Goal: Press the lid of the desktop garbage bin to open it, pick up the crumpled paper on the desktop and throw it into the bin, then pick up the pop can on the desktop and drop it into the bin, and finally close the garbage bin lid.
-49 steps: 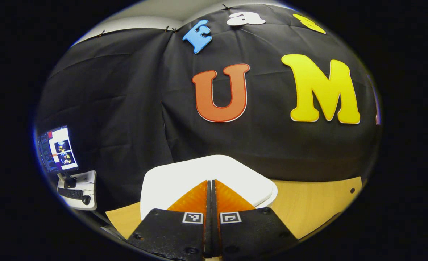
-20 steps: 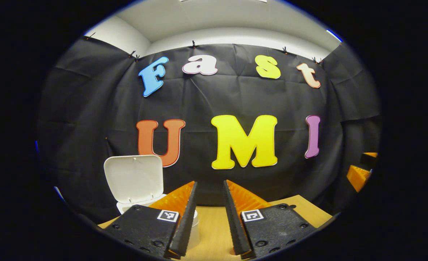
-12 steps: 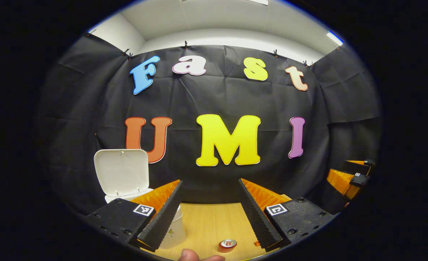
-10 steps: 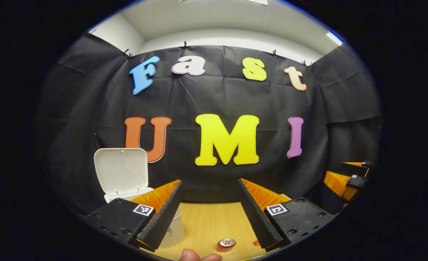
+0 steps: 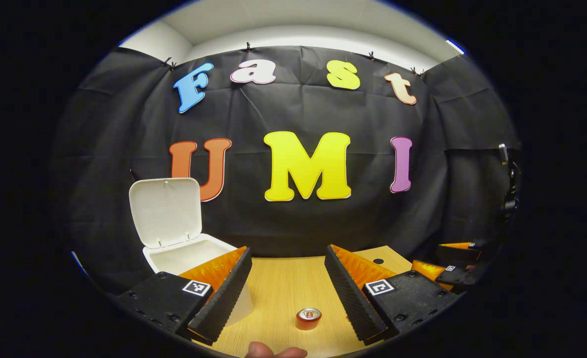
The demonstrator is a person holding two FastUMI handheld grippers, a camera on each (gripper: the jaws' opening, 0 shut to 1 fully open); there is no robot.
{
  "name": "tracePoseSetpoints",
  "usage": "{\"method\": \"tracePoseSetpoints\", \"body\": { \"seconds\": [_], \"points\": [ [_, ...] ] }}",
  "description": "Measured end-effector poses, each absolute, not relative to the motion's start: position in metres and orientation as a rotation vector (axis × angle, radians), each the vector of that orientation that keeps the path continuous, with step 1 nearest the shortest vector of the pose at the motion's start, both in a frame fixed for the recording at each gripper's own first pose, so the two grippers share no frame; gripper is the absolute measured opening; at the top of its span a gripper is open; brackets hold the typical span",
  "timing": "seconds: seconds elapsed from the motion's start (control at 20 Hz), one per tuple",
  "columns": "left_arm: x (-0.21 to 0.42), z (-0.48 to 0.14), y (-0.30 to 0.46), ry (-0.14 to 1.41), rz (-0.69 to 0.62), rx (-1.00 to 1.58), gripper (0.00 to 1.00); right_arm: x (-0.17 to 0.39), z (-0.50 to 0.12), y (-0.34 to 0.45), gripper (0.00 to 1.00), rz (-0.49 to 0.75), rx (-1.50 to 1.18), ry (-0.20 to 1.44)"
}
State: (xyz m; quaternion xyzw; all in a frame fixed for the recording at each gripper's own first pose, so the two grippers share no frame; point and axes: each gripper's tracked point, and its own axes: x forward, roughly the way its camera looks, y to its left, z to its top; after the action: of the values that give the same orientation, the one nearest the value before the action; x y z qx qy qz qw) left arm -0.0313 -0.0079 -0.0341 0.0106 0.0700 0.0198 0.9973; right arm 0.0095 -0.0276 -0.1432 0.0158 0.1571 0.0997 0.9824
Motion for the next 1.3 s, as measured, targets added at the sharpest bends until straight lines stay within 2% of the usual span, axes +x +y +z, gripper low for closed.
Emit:
{"method": "tracePoseSetpoints", "body": {
  "seconds": [0.7, 1.3],
  "points": [
    [-0.057, -0.041, 0.027, 0.208, 0.151, 0.034, 0.96, 0.016, -0.325, 0.006, 0.93, 0.330, -0.021, 0.678],
    [-0.081, -0.055, 0.060, 0.270, 0.262, 0.019, 0.97, 0.034, -0.412, 0.028, 0.95, 0.340, -0.070, 0.865]
  ]
}}
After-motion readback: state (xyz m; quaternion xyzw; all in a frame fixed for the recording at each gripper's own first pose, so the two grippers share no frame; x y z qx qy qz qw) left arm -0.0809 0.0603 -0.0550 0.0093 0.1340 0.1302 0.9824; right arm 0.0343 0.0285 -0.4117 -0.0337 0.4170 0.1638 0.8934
